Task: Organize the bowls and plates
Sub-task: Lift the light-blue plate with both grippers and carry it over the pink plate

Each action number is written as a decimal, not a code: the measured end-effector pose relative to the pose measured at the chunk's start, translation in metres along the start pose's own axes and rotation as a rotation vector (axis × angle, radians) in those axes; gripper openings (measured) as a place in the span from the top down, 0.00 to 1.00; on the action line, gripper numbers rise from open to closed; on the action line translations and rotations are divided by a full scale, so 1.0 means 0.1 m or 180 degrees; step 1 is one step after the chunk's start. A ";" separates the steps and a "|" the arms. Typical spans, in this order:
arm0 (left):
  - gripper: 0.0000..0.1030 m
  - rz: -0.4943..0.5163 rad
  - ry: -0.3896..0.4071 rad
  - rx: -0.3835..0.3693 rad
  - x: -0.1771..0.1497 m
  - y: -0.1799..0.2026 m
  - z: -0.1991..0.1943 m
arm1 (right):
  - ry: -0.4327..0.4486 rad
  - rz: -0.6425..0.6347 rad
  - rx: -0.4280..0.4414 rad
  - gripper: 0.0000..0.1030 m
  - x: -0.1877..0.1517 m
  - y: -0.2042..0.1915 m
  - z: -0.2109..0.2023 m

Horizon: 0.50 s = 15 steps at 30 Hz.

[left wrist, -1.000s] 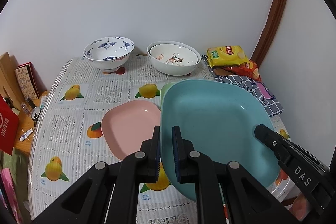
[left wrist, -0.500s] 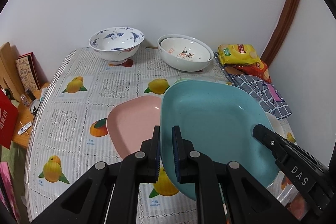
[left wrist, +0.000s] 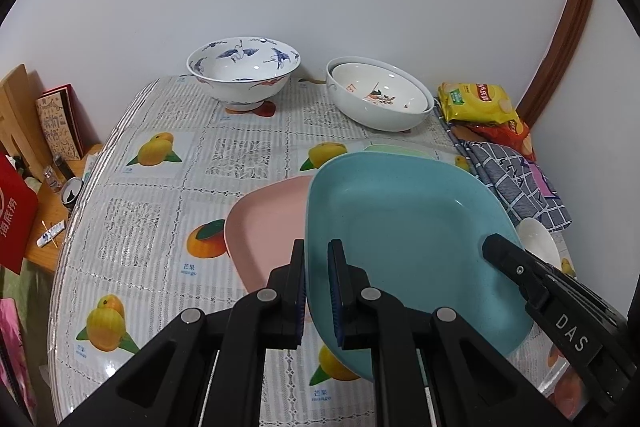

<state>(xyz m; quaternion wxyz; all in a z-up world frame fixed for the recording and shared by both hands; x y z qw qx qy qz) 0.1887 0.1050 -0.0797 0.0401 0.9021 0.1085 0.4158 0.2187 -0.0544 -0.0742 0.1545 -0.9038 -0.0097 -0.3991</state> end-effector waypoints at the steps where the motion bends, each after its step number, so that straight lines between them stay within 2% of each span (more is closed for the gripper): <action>1: 0.90 -0.0003 -0.0010 0.0004 0.00 -0.01 0.02 | -0.0007 -0.0018 0.0001 0.91 0.00 -0.01 0.02; 15: 0.90 -0.0135 -0.0113 0.0073 -0.05 -0.23 0.18 | -0.0120 -0.0127 0.0042 0.91 -0.07 -0.16 0.26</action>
Point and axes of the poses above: each gripper's, at about its wrist camera, not at the fingertips, and z roughly the way its jaws point, y to its right, x to its top, the point moved 5 cm from there along z, roughly the way its jaws point, and after that the axes turned 11 degrees about y, right-handed, at the moved point
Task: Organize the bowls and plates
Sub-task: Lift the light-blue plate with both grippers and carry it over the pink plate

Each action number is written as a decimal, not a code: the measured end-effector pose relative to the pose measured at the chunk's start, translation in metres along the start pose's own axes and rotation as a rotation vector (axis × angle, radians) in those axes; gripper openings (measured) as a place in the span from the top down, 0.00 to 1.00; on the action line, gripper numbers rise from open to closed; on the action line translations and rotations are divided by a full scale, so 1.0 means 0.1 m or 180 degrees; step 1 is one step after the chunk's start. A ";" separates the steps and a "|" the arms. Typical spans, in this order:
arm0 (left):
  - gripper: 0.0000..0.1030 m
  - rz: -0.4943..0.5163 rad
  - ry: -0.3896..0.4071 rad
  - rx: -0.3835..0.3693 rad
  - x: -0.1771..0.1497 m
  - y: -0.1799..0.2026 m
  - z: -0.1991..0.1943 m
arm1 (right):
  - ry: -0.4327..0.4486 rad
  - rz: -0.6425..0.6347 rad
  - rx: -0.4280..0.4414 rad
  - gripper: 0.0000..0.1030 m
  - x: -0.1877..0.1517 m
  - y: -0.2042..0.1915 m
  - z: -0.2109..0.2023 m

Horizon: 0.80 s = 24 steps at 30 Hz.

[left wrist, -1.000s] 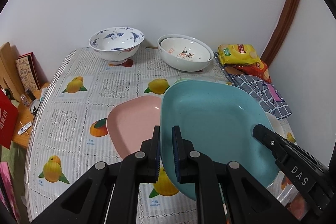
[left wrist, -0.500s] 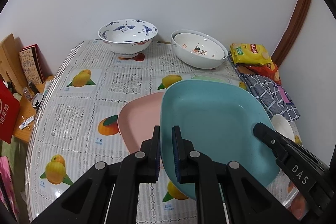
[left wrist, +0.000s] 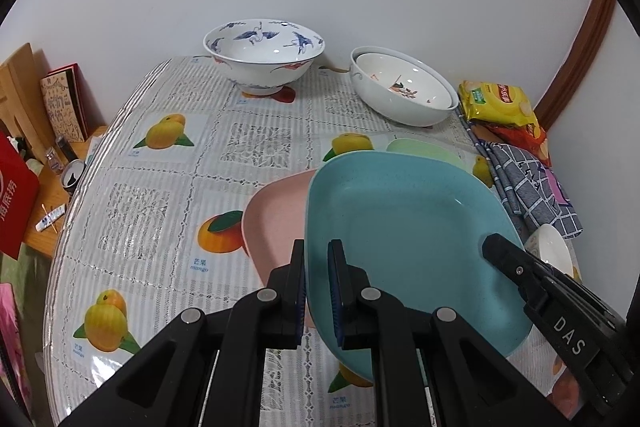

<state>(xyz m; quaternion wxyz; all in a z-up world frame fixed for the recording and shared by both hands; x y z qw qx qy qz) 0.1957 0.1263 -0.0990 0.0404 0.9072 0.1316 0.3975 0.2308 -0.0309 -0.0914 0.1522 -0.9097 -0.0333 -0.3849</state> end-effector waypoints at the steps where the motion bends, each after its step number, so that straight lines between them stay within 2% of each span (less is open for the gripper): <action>1: 0.90 0.0010 -0.0005 0.0006 0.00 -0.01 0.00 | -0.0005 0.0003 0.0006 0.91 0.00 -0.01 0.01; 24: 0.90 -0.0014 -0.0021 0.0021 0.01 -0.12 0.01 | 0.0050 -0.0097 -0.0003 0.91 0.02 -0.15 0.04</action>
Point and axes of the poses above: each gripper's, at about its wrist camera, not at the fingertips, and z roughly the way its jaws point, y to its right, x to its top, the point moved 5 cm from there along z, roughly the way its jaws point, and after that the axes turned 11 degrees about y, right-handed, at the moved point
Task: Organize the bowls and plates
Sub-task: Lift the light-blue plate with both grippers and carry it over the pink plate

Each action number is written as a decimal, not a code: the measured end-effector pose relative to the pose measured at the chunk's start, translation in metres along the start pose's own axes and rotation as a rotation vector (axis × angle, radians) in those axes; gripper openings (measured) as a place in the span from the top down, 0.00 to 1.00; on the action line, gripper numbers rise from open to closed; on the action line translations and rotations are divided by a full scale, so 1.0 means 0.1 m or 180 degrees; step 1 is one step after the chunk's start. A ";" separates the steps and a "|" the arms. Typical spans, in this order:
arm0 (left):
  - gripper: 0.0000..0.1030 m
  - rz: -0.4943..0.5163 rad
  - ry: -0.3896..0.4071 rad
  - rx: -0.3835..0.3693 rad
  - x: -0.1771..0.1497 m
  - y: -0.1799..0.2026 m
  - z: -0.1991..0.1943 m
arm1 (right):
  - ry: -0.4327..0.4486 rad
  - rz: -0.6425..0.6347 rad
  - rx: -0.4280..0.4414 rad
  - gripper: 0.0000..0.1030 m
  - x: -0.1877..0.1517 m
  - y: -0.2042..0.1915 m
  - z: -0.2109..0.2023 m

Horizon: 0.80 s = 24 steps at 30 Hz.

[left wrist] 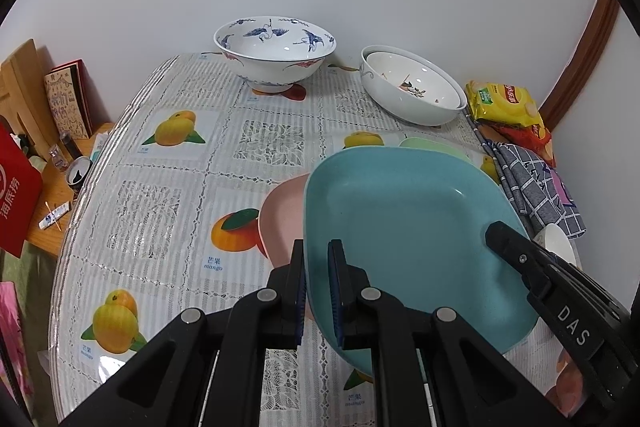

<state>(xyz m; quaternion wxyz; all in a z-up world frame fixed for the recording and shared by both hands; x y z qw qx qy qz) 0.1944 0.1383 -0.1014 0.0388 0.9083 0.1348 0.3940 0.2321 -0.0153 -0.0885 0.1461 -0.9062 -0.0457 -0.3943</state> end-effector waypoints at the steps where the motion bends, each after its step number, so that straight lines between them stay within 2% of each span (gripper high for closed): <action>1: 0.90 -0.0001 -0.0002 -0.0001 0.00 0.00 0.01 | 0.0000 0.0001 0.0001 0.91 0.00 0.00 0.00; 24: 0.90 -0.0037 -0.0046 0.0078 -0.02 -0.07 0.14 | -0.0064 -0.0038 0.0053 0.91 -0.03 -0.02 0.20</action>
Point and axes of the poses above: each gripper's, at about its wrist camera, not at the fingertips, and z roughly the way its jaws point, y to its right, x to its top, the point moved 5 cm from there along z, roughly the way its jaws point, and after that the axes turned 11 degrees about y, right-handed, at the moved point
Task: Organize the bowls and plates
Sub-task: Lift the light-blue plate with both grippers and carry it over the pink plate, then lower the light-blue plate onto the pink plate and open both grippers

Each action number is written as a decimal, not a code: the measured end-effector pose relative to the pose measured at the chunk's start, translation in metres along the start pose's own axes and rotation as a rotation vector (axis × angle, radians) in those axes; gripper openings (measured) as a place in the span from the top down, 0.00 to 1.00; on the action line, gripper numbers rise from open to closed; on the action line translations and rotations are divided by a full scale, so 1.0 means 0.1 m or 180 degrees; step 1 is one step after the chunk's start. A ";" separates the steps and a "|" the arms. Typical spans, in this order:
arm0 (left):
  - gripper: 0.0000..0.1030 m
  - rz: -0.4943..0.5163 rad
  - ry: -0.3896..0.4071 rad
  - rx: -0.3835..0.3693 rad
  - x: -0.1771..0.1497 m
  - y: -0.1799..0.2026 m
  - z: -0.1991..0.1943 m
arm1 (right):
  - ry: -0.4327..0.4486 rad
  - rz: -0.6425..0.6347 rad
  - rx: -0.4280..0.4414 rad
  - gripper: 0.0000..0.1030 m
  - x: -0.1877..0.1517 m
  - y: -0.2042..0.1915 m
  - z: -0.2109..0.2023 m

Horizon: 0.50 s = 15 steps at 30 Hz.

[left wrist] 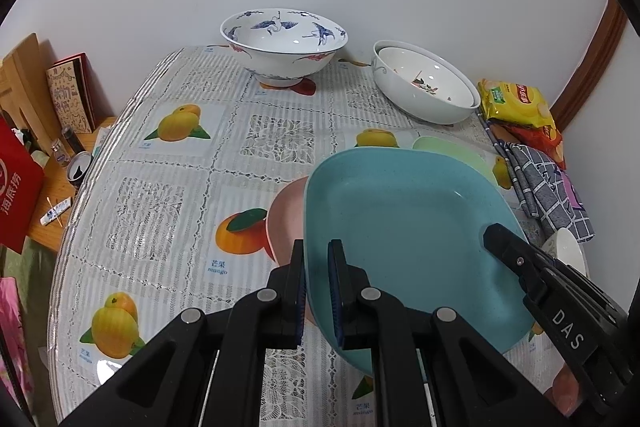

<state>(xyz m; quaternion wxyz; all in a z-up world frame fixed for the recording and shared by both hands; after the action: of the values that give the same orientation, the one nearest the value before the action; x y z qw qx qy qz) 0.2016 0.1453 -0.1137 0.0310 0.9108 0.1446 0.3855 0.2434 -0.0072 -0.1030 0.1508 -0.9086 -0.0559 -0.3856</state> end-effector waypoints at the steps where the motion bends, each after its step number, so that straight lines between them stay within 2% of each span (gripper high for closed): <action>1: 0.90 -0.0002 -0.0003 0.0006 0.00 -0.01 0.01 | -0.0005 -0.0002 0.0007 0.91 0.00 -0.01 0.01; 15: 0.90 -0.0039 -0.0115 0.0201 -0.07 -0.05 0.22 | -0.0105 -0.0102 0.0159 0.91 0.02 -0.01 0.33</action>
<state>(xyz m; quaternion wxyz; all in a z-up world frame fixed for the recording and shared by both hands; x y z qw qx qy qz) 0.2119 0.1494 -0.1347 0.0072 0.9172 0.1616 0.3641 0.2670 0.0043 -0.1226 0.1663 -0.9097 -0.0825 -0.3714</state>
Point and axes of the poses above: each gripper's, at about its wrist camera, not at the fingertips, and z roughly the way its jaws point, y to its right, x to its top, the point moved 5 cm from there along z, roughly the way its jaws point, and after that the axes turned 11 degrees about y, right-handed, at the moved point
